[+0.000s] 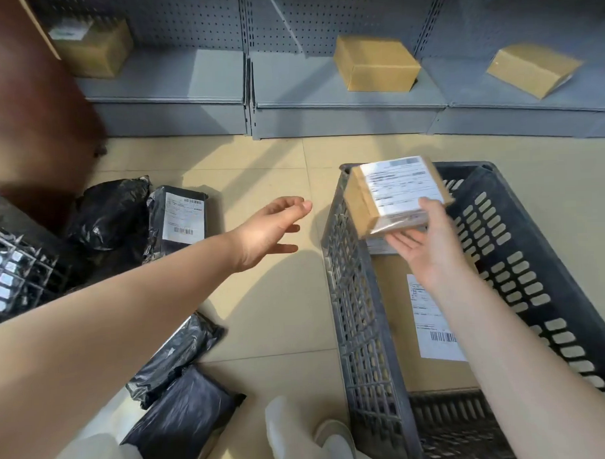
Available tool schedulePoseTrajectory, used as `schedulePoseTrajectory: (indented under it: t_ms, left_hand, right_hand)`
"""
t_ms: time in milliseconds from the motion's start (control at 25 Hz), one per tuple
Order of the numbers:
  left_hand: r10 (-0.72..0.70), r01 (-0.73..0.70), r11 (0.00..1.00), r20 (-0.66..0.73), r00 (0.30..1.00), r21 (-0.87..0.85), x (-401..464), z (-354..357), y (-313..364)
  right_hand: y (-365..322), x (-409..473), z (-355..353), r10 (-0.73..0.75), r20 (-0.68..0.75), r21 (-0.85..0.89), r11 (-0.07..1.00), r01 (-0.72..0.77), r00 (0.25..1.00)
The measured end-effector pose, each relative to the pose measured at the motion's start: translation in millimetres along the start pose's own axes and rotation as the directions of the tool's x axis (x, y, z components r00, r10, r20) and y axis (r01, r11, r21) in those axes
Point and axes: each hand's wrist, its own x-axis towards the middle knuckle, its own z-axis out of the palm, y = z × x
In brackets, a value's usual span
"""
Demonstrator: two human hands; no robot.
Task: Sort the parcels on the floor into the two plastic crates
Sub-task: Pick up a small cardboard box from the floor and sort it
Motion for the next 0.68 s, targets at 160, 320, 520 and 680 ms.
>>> schedulePoseTrajectory:
  t_ms: [160, 320, 520, 680]
  left_hand:
    - [-0.046, 0.045, 0.998, 0.021, 0.999, 0.054, 2, -5, -23]
    - [-0.091, 0.094, 0.995, -0.061, 0.994, 0.039, 8, -25, -37]
    - [-0.16, 0.16, 0.987, -0.071, 0.985, 0.0, 6, -54, -60]
    - [-0.187, 0.19, 0.981, -0.085, 0.979, 0.036, 7, -72, -72]
  right_hand:
    - [-19, 25, -46, -0.042, -0.166, -0.049, 0.998, 0.034, 0.985]
    - [-25, 49, -83, -0.052, -0.291, -0.095, 0.995, 0.025, 0.955]
    - [-21, 75, -104, -0.089, -0.422, -0.234, 0.972, -0.013, 0.902]
    - [-15, 85, -104, -0.187, -0.448, -0.369, 0.93, 0.009, 0.874]
